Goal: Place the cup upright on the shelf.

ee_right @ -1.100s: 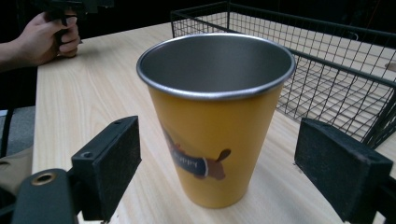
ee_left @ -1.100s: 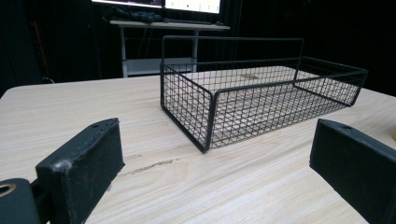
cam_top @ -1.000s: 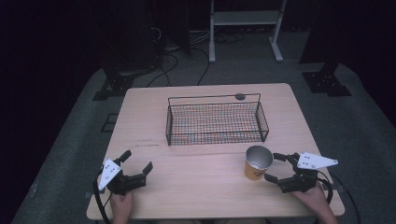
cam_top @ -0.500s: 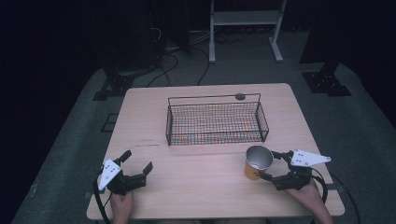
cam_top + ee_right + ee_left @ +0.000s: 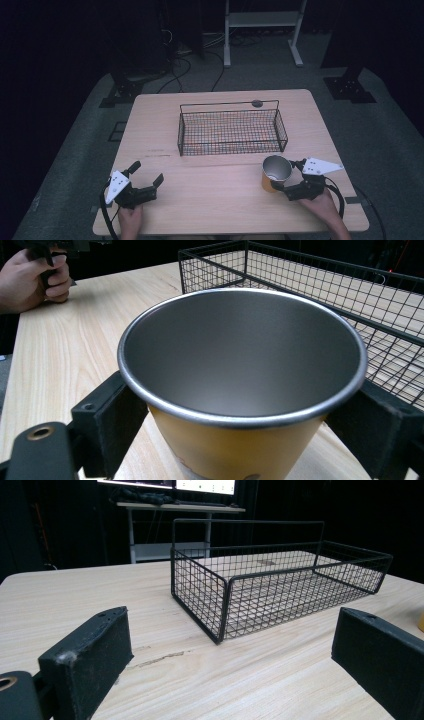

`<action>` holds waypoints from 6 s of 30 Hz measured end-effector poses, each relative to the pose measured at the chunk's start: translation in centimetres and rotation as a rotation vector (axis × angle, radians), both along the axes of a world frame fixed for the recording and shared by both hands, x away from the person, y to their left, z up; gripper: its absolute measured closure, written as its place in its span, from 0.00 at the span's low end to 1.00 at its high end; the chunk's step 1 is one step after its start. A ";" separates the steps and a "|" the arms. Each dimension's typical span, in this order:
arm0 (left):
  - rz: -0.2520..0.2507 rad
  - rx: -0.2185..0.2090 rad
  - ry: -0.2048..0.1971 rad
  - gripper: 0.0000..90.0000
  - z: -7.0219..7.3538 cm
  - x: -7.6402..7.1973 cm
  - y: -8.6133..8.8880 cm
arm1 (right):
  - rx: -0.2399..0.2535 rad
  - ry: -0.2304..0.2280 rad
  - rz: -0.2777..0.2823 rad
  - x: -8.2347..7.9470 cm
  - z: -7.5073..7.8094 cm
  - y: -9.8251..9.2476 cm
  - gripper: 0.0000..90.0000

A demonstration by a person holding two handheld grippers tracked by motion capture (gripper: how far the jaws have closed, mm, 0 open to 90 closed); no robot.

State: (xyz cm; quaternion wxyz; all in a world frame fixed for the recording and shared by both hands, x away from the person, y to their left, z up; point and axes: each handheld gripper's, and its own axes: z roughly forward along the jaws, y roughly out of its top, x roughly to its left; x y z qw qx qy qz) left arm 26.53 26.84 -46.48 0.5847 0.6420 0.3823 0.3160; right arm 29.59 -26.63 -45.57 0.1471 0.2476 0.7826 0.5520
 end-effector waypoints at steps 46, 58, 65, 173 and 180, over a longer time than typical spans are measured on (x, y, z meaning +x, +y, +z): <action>0.000 -0.003 -0.002 0.02 0.0 0.0 0.0 | 0.017 0.015 0.012 0.8 0.1 0.4 0.16; 0.000 -0.001 -0.002 0.02 0.0 0.0 0.0 | 0.021 0.010 0.088 1.4 3.2 1.3 0.16; 0.000 0.000 -0.002 0.02 0.0 0.0 0.0 | 0.044 0.015 0.106 2.0 5.0 1.4 0.16; -0.005 -0.012 0.000 0.02 0.0 0.0 0.1 | 0.094 0.135 0.066 18.6 10.7 10.5 0.16; -0.005 -0.014 0.000 0.02 0.0 0.0 0.1 | 0.089 0.154 0.051 19.5 9.6 10.9 0.16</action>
